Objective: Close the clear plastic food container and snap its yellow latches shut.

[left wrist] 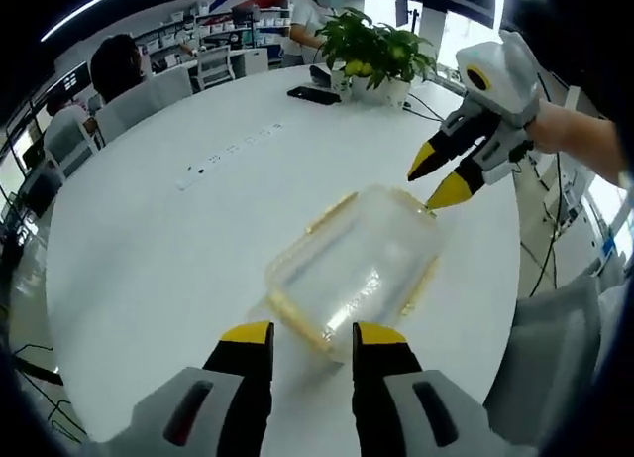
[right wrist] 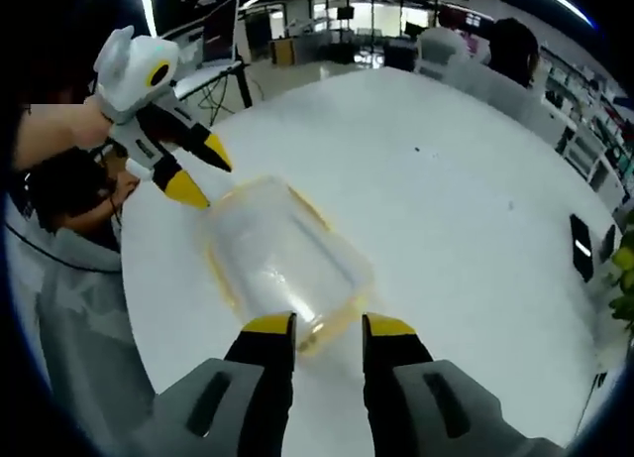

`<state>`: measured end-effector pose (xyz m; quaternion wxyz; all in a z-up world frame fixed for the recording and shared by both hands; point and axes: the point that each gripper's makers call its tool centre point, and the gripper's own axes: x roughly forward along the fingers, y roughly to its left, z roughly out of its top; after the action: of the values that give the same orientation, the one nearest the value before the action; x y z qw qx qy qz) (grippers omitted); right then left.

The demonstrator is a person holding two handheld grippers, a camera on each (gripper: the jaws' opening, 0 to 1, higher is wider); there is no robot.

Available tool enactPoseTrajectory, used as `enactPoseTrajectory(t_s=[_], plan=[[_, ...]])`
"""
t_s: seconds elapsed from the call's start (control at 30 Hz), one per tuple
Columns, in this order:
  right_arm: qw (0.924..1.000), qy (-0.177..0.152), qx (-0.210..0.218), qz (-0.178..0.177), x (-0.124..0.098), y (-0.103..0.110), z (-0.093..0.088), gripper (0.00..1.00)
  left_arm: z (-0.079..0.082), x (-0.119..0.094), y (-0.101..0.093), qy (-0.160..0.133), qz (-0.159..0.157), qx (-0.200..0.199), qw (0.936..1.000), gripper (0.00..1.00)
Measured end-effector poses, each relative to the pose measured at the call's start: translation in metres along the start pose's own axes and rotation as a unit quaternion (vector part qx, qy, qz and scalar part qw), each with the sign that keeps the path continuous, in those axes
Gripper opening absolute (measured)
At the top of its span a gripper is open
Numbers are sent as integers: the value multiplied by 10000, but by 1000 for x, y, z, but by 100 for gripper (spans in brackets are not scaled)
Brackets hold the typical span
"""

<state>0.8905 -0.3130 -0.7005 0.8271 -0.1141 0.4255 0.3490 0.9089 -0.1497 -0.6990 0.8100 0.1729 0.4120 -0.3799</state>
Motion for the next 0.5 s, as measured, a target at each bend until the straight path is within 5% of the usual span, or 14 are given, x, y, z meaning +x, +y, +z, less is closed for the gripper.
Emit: enactPoseTrajectory(t_s=[0.5], plan=[[9965,-336,764,59,7,3,-12,21,1,8,-6,-205,26,-625,9978,23]])
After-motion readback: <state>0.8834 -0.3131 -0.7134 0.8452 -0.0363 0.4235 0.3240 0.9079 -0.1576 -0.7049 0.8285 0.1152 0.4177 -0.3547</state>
